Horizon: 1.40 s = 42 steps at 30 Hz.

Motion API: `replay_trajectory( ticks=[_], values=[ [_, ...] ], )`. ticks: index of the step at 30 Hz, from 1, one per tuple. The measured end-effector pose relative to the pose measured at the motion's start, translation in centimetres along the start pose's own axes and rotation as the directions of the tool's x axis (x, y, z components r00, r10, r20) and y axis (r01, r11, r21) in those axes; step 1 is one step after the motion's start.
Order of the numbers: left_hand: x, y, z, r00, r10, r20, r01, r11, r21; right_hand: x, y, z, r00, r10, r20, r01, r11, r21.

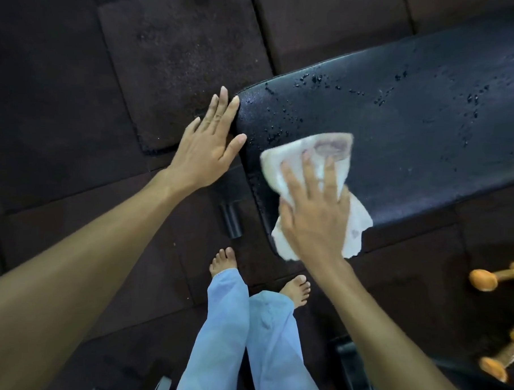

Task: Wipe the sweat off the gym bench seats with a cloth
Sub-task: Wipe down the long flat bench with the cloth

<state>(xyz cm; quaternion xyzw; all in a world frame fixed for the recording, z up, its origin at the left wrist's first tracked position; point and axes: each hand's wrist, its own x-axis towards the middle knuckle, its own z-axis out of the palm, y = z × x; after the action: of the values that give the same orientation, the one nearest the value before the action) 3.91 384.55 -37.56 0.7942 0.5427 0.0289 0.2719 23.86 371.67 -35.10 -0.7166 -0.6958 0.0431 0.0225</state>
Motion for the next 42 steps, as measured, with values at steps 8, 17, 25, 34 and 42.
replay_trajectory(
  ticks=[8, 17, 25, 34, 42],
  values=[
    [0.8, 0.0, -1.8, 0.999, 0.038, 0.020, -0.035, 0.988, -0.150, -1.0, 5.2, -0.9, 0.997, -0.075, 0.010, 0.075, 0.997, -0.014],
    [0.8, 0.3, -2.9, 0.998, 0.034, 0.059, -0.026, 0.990, -0.137, -5.2, 0.8, 0.2, 0.890, -0.450, -0.069, 0.447, 0.893, -0.059],
    [1.1, 0.3, -2.9, 0.995, -0.004, 0.098, 0.018, 0.990, -0.142, -0.4, -1.7, 0.3, 0.976, 0.216, -0.036, -0.214, 0.975, 0.066],
    [0.9, 0.8, -2.8, 0.991, -0.032, 0.128, 0.054, 0.984, -0.170, -2.9, 2.7, 0.2, 0.964, -0.263, -0.045, 0.263, 0.965, -0.011],
    [0.3, 1.3, -1.4, 0.995, -0.064, 0.076, 0.083, 0.957, -0.278, 6.8, 0.0, -0.4, 0.975, 0.214, 0.055, -0.218, 0.972, 0.084]
  ],
)
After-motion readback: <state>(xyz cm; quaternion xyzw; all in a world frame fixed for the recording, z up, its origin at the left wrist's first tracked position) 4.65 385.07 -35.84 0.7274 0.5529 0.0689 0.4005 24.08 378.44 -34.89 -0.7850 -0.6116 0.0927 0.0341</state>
